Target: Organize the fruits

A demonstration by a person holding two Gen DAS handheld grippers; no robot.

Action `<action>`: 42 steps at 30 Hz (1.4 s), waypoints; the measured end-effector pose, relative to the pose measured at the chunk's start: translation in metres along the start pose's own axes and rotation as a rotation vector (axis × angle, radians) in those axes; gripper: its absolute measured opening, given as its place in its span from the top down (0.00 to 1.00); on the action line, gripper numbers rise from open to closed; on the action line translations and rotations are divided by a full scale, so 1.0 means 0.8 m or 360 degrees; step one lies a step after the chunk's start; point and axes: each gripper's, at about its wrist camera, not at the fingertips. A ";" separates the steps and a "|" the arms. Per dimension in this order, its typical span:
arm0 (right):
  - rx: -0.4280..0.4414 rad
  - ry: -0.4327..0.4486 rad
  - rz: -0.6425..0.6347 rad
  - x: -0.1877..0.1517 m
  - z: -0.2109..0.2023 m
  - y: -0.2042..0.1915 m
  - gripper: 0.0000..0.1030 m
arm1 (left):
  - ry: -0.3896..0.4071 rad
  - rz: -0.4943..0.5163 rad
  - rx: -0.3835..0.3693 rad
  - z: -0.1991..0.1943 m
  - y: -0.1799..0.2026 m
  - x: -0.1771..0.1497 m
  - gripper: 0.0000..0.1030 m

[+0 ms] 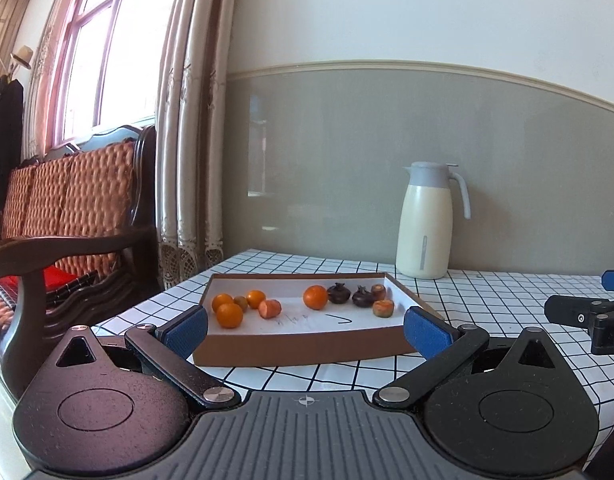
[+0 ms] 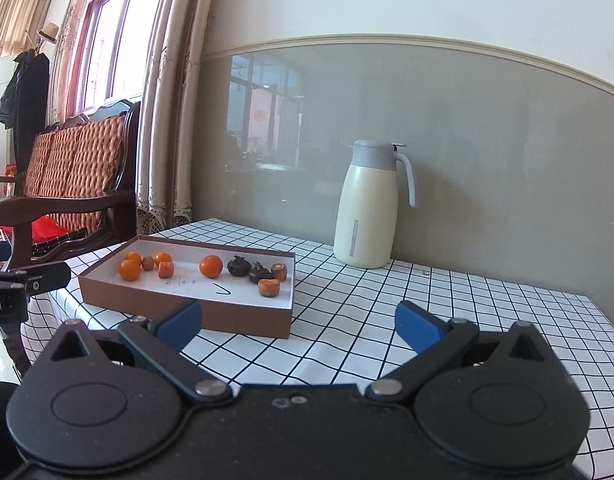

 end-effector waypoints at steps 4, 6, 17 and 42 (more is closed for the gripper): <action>-0.0029 -0.0013 0.0021 0.000 0.003 0.000 0.06 | 0.0000 0.0030 -0.0017 -0.001 0.006 0.000 0.00; -0.0027 -0.0010 0.0028 0.000 0.003 0.001 0.06 | 0.0000 0.0035 -0.0017 -0.001 0.008 0.000 0.00; -0.0016 -0.0017 0.0038 -0.001 0.003 0.003 0.06 | -0.0003 0.0030 -0.0019 -0.001 0.008 0.001 0.00; -0.0017 -0.0017 0.0039 -0.002 0.003 0.004 0.06 | 0.0007 0.0036 -0.0020 -0.002 0.009 0.000 0.00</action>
Point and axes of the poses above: each gripper's, at about its wrist camera, not at the fingertips, and z roughly the way its jaws point, y to its right, x to its top, and after that the axes turned 12 degrees about z, right-handed
